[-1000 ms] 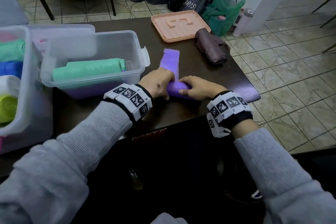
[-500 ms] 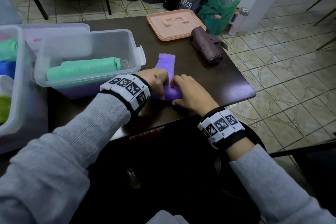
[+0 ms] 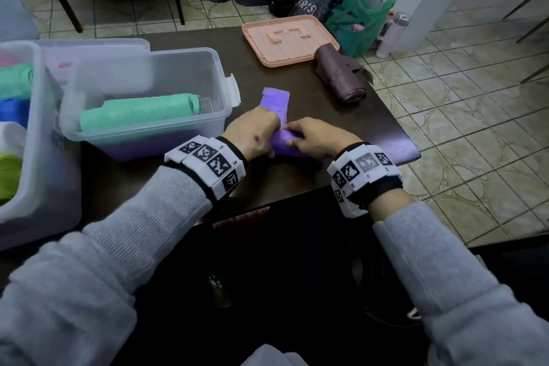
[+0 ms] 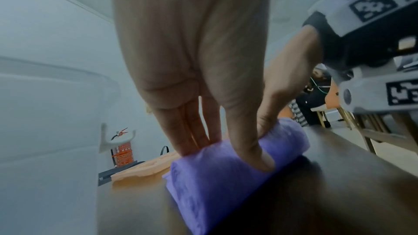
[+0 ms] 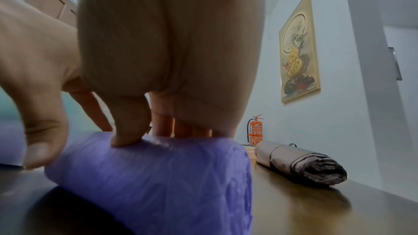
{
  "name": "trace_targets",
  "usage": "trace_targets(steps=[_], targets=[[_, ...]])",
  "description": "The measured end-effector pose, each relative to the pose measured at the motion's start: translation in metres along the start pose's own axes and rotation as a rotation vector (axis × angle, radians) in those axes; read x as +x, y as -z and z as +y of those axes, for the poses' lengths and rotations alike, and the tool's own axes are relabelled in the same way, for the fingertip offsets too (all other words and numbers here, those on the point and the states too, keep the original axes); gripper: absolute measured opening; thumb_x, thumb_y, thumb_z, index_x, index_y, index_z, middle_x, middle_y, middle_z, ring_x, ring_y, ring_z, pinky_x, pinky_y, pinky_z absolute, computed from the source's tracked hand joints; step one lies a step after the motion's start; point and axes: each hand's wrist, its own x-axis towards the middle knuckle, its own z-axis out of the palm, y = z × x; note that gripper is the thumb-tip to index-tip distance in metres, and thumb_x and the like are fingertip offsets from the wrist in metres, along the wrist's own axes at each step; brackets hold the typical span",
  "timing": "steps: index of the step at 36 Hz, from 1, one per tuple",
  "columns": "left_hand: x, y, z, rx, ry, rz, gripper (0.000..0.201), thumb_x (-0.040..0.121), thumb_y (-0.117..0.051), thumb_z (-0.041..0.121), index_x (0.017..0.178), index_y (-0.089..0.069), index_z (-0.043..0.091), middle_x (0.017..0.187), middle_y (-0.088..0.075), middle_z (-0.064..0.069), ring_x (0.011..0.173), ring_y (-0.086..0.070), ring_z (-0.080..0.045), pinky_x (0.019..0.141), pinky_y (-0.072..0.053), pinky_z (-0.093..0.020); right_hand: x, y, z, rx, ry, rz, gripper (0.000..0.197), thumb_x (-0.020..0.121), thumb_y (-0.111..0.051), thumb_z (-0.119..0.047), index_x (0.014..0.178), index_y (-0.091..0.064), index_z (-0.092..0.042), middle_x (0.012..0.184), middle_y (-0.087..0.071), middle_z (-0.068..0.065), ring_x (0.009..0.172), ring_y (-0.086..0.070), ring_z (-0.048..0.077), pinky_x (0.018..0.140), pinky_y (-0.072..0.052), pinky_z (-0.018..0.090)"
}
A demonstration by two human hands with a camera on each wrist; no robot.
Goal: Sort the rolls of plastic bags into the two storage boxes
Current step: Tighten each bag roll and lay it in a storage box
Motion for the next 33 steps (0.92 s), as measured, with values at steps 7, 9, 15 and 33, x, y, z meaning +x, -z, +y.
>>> trace_targets(steps=[7, 9, 15, 33], targets=[[0.004, -0.003, -0.001, 0.064, -0.006, 0.009, 0.054, 0.070, -0.079, 0.011, 0.119, -0.059, 0.005, 0.116, -0.057, -0.015, 0.108, -0.055, -0.032, 0.084, -0.043, -0.037, 0.009, 0.001, 0.001, 0.002, -0.042, -0.019, 0.037, 0.095, -0.049, -0.023, 0.131, -0.053, -0.014, 0.128, -0.057, 0.011, 0.114, -0.053, 0.027, 0.098, -0.040, 0.034], [0.006, -0.003, -0.002, 0.057, 0.001, 0.008, 0.052, 0.069, -0.079, 0.010, 0.118, -0.060, 0.005, 0.115, -0.058, -0.015, 0.108, -0.056, -0.032, 0.082, -0.043, -0.036, 0.009, -0.002, 0.002, 0.058, -0.023, 0.090, 0.044, 0.092, -0.056, -0.020, 0.134, -0.047, -0.012, 0.132, -0.053, 0.011, 0.121, -0.050, 0.025, 0.102, -0.036, 0.030], [0.012, 0.002, -0.003, 0.017, 0.029, -0.041, 0.047, 0.070, -0.079, 0.010, 0.114, -0.063, 0.007, 0.112, -0.061, -0.016, 0.104, -0.059, -0.032, 0.076, -0.043, -0.034, 0.001, -0.016, -0.003, -0.020, 0.055, 0.329, 0.028, 0.090, -0.054, -0.013, 0.117, -0.059, -0.008, 0.119, -0.055, 0.014, 0.111, -0.052, 0.029, 0.095, -0.040, 0.036], [0.002, 0.008, -0.013, -0.094, 0.002, -0.207, 0.055, 0.071, -0.079, 0.033, 0.122, -0.062, 0.024, 0.115, -0.063, -0.004, 0.092, -0.054, -0.018, 0.082, -0.047, -0.028, -0.024, -0.040, -0.015, -0.097, 0.008, 0.169, 0.050, 0.087, -0.060, -0.029, 0.132, -0.048, -0.012, 0.123, -0.048, 0.011, 0.117, -0.047, 0.029, 0.099, -0.039, 0.039]])
